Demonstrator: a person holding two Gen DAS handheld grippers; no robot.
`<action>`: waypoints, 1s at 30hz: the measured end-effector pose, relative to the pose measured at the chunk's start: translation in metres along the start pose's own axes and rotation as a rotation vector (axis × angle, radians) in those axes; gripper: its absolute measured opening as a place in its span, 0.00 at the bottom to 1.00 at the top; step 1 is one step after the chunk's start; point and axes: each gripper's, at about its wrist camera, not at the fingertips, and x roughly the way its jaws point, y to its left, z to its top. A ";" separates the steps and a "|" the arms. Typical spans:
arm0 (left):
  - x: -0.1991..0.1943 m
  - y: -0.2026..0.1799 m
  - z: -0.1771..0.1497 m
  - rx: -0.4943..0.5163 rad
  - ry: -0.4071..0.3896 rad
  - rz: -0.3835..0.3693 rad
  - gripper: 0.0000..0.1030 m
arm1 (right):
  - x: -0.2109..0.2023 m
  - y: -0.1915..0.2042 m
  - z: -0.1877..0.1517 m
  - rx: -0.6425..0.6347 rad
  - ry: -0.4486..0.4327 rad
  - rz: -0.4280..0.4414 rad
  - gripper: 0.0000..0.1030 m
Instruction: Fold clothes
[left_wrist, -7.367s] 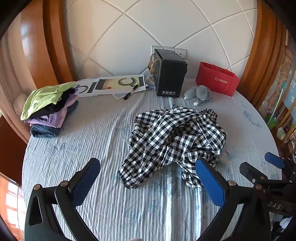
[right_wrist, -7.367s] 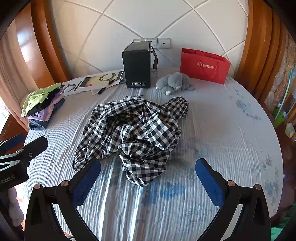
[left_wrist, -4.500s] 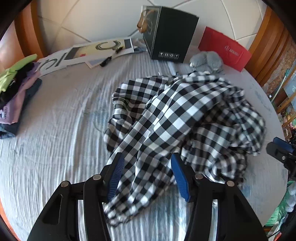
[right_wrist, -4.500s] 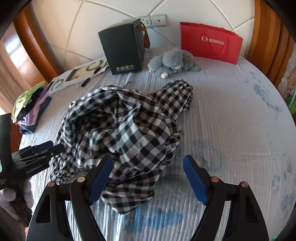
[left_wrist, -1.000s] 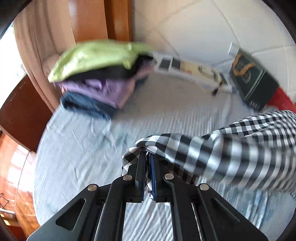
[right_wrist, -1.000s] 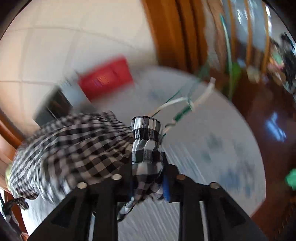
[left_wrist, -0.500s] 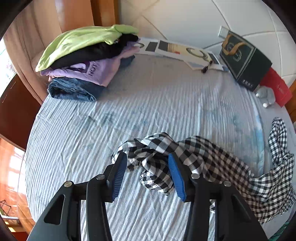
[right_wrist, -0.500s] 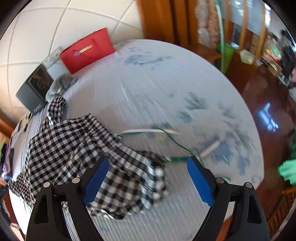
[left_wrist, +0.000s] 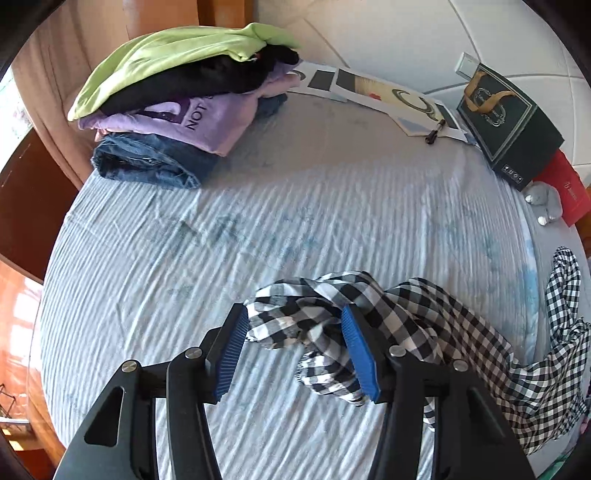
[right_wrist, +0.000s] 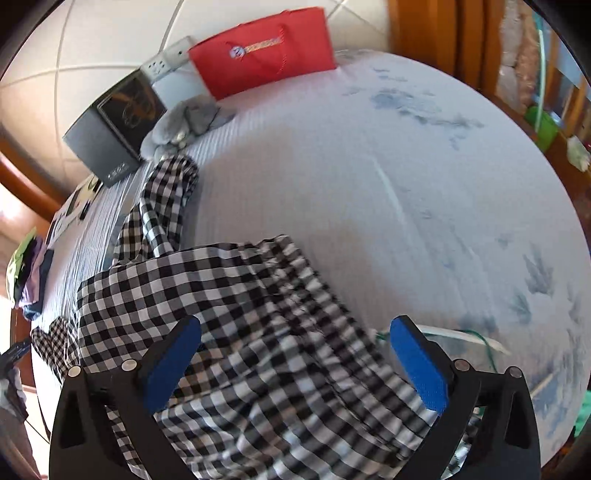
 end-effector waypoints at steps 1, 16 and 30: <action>-0.002 -0.002 0.001 0.009 -0.009 -0.008 0.52 | 0.003 0.002 0.000 -0.002 0.010 -0.001 1.00; 0.048 0.003 0.008 0.009 0.091 0.008 0.57 | 0.034 0.018 0.015 -0.093 0.072 -0.017 1.00; 0.030 -0.025 0.011 0.008 0.012 0.091 0.14 | 0.054 0.053 0.036 -0.211 0.091 -0.189 0.09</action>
